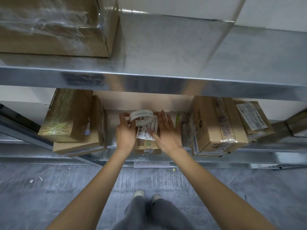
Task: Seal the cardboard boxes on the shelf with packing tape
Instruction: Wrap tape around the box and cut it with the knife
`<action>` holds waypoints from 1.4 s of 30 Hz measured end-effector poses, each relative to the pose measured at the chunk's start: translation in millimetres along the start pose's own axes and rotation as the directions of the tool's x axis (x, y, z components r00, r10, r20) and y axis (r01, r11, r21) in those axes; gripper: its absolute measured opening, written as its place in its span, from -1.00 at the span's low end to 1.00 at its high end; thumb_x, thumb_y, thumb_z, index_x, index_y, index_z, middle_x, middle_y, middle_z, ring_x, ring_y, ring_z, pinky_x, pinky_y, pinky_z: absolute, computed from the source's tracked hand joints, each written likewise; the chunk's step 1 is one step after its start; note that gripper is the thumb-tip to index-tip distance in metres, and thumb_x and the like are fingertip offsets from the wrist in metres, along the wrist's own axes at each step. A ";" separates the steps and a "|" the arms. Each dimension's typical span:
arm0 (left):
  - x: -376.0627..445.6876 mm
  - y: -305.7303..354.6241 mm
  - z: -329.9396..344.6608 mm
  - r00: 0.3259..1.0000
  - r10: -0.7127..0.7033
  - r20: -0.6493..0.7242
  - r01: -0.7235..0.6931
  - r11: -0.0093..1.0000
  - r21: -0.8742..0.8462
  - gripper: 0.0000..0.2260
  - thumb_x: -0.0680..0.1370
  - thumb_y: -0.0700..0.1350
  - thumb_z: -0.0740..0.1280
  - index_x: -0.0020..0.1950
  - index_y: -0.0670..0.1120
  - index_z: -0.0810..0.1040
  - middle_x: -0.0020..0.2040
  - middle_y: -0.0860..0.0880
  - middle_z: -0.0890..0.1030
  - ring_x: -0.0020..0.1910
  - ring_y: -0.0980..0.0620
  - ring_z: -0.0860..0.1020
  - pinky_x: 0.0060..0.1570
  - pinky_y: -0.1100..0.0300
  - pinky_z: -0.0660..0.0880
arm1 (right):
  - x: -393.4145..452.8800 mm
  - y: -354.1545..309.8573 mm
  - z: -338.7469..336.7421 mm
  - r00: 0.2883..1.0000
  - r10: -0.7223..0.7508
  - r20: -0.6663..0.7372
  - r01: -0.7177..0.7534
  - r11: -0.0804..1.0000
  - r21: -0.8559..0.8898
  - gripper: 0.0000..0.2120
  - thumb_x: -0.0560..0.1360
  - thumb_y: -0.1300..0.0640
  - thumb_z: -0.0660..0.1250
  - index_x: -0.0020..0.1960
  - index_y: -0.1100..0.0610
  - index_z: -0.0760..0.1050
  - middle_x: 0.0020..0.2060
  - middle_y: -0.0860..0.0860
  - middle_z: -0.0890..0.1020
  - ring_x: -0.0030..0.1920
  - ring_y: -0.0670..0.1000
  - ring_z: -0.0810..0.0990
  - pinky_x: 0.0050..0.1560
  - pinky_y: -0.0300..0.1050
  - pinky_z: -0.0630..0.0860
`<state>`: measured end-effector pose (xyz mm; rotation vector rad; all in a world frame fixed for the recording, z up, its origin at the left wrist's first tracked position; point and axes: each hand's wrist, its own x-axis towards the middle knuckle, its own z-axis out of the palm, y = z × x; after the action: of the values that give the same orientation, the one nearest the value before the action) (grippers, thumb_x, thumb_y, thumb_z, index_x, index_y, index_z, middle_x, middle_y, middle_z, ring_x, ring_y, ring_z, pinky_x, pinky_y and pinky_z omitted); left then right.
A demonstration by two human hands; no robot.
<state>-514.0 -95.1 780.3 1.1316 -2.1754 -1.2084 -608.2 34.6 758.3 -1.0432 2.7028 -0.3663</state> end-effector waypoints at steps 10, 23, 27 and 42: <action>-0.5 3.1 10.9 1.000 0.010 0.003 -0.010 0.989 0.146 -0.82 0.65 -0.17 0.15 0.16 -0.22 0.44 -0.01 -0.25 0.63 -0.08 -0.26 0.60 -0.19 0.03 0.49 | 0.1 -29.4 1.4 0.990 0.109 0.087 -0.113 0.992 0.050 -0.04 0.39 -0.51 0.02 0.58 -0.04 -0.25 0.56 -0.09 -0.22 0.55 0.01 -0.27 0.46 0.34 -0.22; 6.1 -2.6 16.5 0.907 -0.416 -0.065 0.406 0.905 -0.128 -0.71 0.62 0.05 0.22 0.16 -0.09 0.61 0.09 -0.14 0.66 0.05 -0.18 0.60 -0.06 0.10 0.48 | -4.8 -40.1 5.8 0.998 -0.057 0.023 0.059 0.994 -0.096 -0.32 0.59 -0.28 -0.07 0.59 0.03 -0.10 0.58 -0.05 -0.08 0.55 -0.01 -0.25 0.45 0.30 -0.33; 9.7 -6.8 11.3 0.940 -0.341 -0.034 0.328 0.925 -0.193 -0.79 0.60 -0.08 0.25 0.05 -0.13 0.64 0.03 -0.17 0.67 0.03 -0.17 0.62 -0.02 0.02 0.57 | -5.9 -35.4 6.3 0.999 -0.035 0.042 0.035 0.999 0.001 -0.34 0.61 -0.24 -0.04 0.59 0.02 -0.14 0.58 -0.08 -0.12 0.55 -0.05 -0.24 0.47 0.33 -0.25; 13.4 -18.7 -17.2 0.778 -0.613 0.138 0.508 0.484 -0.713 -0.75 0.66 -0.24 0.12 0.28 -0.24 0.48 0.11 -0.22 0.59 -0.08 -0.16 0.64 -0.13 0.02 0.65 | -5.3 -29.8 7.7 0.997 -0.048 0.063 0.047 0.999 0.014 -0.28 0.58 -0.31 -0.05 0.58 -0.03 -0.24 0.56 -0.13 -0.20 0.54 -0.08 -0.26 0.43 0.43 -0.20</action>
<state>-501.9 -120.2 773.5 1.5104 -0.9693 -1.9502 -583.5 15.7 760.9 -1.0988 2.6204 -0.3520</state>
